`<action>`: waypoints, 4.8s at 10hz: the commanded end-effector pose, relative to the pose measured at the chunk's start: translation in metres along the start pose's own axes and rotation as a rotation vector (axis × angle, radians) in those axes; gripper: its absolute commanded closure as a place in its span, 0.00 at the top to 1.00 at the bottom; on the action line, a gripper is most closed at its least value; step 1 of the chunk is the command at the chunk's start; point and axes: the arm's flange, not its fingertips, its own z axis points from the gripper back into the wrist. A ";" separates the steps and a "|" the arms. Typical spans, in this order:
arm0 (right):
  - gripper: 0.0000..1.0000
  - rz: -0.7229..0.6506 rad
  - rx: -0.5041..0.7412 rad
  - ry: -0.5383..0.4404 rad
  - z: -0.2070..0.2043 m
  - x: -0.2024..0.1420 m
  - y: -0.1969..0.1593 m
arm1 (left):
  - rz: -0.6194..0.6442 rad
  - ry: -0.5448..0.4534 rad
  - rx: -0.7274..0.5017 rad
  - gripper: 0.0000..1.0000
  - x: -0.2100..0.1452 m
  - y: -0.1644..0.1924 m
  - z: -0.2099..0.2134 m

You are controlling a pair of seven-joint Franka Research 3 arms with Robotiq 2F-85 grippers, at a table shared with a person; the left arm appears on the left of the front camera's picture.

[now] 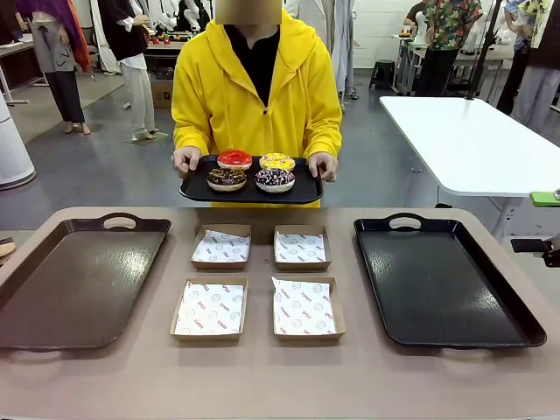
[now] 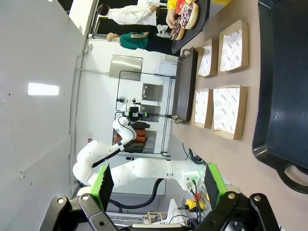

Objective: Individually package the donuts and arrange them on the tray.
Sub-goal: Pick up one Paper togo box.

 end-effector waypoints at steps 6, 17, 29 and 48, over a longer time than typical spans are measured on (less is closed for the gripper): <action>1.00 0.009 0.025 -0.012 0.002 0.001 0.001 | -0.007 -0.003 -0.014 1.00 0.000 -0.001 0.001; 1.00 0.009 0.025 -0.012 0.002 0.001 0.001 | -0.084 0.149 0.799 1.00 0.038 -0.081 -0.220; 1.00 0.009 0.025 -0.012 0.002 0.001 0.001 | -0.192 0.122 1.311 1.00 0.037 0.018 -0.379; 1.00 0.009 0.025 -0.012 0.002 0.001 0.001 | -0.109 0.081 1.378 0.13 0.028 0.044 -0.391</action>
